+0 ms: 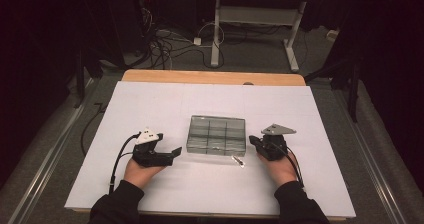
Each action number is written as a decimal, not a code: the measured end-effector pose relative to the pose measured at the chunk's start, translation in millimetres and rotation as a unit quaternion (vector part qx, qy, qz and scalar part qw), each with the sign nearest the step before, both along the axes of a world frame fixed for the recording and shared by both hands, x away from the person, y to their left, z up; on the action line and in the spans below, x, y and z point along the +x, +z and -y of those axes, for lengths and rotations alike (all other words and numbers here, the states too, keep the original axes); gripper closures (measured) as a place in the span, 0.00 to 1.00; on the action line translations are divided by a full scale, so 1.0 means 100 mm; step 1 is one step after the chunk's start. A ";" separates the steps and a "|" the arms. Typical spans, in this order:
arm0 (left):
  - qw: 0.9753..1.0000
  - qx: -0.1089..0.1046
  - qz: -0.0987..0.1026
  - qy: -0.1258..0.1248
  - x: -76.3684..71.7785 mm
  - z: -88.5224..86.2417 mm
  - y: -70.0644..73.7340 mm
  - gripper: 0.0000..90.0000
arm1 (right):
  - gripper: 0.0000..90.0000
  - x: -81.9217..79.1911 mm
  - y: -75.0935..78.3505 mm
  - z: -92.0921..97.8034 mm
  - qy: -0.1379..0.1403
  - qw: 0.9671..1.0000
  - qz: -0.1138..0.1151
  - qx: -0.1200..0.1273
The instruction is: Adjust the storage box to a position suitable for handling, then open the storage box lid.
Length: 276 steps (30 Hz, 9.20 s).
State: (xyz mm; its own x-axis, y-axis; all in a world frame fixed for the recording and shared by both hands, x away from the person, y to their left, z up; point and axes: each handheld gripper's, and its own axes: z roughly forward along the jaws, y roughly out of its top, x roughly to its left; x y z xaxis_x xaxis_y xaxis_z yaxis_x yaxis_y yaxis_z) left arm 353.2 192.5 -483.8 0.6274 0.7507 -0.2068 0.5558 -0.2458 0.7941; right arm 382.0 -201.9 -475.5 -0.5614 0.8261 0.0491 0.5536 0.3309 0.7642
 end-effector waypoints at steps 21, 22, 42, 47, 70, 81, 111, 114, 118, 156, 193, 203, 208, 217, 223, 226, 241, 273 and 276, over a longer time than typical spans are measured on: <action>0.999 -0.003 0.021 -0.025 -0.11 -0.06 0.05 0.08 | 1.00 -0.07 0.09 -0.08 0.010 1.000 0.017 -0.004; 0.999 -0.005 0.024 -0.024 -0.14 -0.07 0.05 0.08 | 1.00 -0.15 0.10 -0.06 0.008 1.000 0.017 -0.001; 0.999 -0.005 0.034 -0.037 -0.25 -0.03 0.03 0.00 | 0.86 -0.65 -0.03 -0.22 0.066 0.998 0.000 -0.008; 0.999 -0.005 0.034 -0.037 -0.25 -0.03 0.03 0.00 | 0.89 -0.61 -0.07 -0.30 0.065 0.997 -0.016 -0.034; 0.998 -0.001 0.033 -0.047 -0.25 -0.01 0.04 0.00 | 0.92 -0.95 -0.01 0.16 0.045 0.998 -0.021 -0.042; 0.998 -0.013 0.023 -0.057 -0.25 0.00 0.04 0.02 | 0.71 -0.92 0.03 0.21 0.038 0.999 0.024 0.017; 0.997 -0.034 0.026 -0.065 -0.32 0.05 0.08 0.81 | 0.89 -0.89 0.05 0.13 0.019 0.997 0.057 0.047; 0.997 -0.034 0.024 -0.066 -0.31 0.05 0.05 0.90 | 0.94 -0.88 0.05 0.12 0.021 0.997 0.058 0.046; 0.997 -0.032 0.020 -0.075 -0.31 0.05 0.03 0.93 | 1.00 -0.87 0.08 0.12 0.022 0.996 0.067 0.046; 0.998 -0.039 0.019 -0.036 -0.03 -0.02 0.08 0.98 | 1.00 -0.42 0.08 0.03 0.023 0.998 0.032 0.052; 0.998 -0.015 -0.006 -0.066 -0.06 0.15 -0.01 0.98 | 1.00 -0.51 0.03 -0.12 0.055 0.997 0.045 0.014; 0.998 -0.015 -0.007 -0.066 -0.06 0.15 -0.01 0.98 | 1.00 -0.50 0.03 -0.12 0.053 0.997 0.047 0.016; 0.998 -0.013 -0.006 -0.066 -0.06 0.15 -0.01 0.98 | 1.00 -0.51 0.03 -0.12 0.053 0.997 0.049 0.015; 0.998 -0.014 -0.004 -0.067 -0.06 0.15 0.00 0.98 | 1.00 -0.51 0.04 -0.13 0.054 0.997 0.051 0.015; 0.998 -0.013 -0.005 -0.067 -0.07 0.15 0.01 0.98 | 1.00 -0.51 0.05 -0.13 0.055 0.997 0.053 0.014; 0.998 -0.013 -0.004 -0.067 -0.07 0.15 0.01 0.98 | 1.00 -0.51 0.05 -0.13 0.055 0.997 0.054 0.014; 0.998 -0.018 0.004 -0.066 -0.08 0.15 0.05 0.98 | 1.00 -0.51 0.08 -0.12 0.054 0.997 0.060 0.022; 0.997 -0.035 0.014 -0.074 -0.08 0.22 0.10 0.98 | 1.00 -0.53 0.11 -0.11 0.053 0.996 0.061 0.039; 0.996 -0.038 0.013 -0.076 -0.08 0.23 0.11 0.98 | 1.00 -0.54 0.09 -0.09 0.055 0.996 0.057 0.042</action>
State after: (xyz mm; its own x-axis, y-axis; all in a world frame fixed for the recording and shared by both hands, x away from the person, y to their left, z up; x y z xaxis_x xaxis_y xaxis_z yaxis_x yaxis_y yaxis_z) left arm 345.7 169.0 -473.3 0.7378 0.6299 -0.2425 0.4964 -0.2630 0.8273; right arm 328.5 -192.6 -466.2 -0.6539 0.7551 0.0461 0.4260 0.3173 0.8473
